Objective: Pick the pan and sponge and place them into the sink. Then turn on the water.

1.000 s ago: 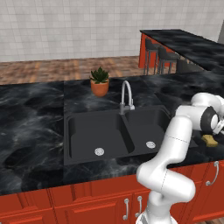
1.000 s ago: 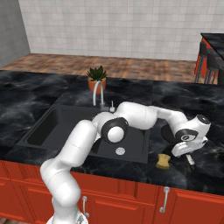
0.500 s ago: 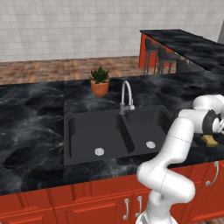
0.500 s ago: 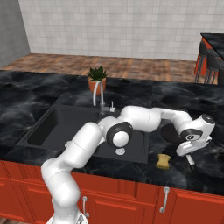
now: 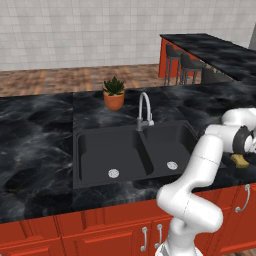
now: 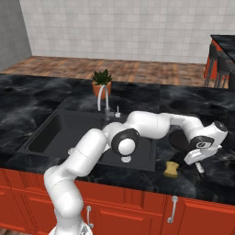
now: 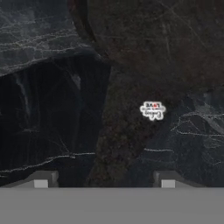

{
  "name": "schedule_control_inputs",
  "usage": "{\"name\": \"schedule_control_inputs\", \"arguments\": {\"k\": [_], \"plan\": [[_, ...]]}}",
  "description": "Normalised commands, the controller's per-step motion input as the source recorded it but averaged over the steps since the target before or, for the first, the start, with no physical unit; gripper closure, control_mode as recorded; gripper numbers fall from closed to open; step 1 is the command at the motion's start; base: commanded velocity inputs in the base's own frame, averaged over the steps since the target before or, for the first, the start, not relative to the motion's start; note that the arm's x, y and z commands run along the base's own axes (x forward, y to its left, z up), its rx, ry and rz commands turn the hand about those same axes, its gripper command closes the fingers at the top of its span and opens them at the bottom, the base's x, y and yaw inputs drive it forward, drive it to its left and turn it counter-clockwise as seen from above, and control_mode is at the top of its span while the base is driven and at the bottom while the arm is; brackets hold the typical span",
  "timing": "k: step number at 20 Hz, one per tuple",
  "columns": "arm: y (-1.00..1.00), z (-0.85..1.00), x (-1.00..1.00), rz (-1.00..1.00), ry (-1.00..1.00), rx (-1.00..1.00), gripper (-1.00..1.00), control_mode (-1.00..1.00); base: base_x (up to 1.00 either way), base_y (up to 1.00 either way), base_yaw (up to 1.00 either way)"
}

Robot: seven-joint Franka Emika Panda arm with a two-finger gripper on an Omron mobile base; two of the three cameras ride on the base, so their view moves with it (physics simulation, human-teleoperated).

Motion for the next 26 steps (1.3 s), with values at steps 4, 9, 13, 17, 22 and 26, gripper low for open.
{"name": "schedule_control_inputs", "arguments": {"k": [4,9,13,17,22,26], "plan": [[0.26,-0.62,-0.43,0.0,-0.07,-0.06,1.0,-1.0,0.0,0.0,0.0],[0.02,-0.44,-0.17,-0.01,-0.07,-0.02,1.0,-1.0,0.0,0.0,0.0],[-0.08,-0.07,-0.05,-0.03,-0.03,0.03,1.0,-1.0,0.0,0.0,0.0],[-0.09,0.23,-0.01,-0.04,0.0,0.08,1.0,-1.0,0.0,0.0,0.0],[-0.05,0.48,0.01,-0.01,0.0,0.07,1.0,-1.0,0.0,0.0,0.0],[0.0,0.61,-0.01,0.01,0.0,0.02,1.0,-1.0,0.0,0.0,0.0]]}}
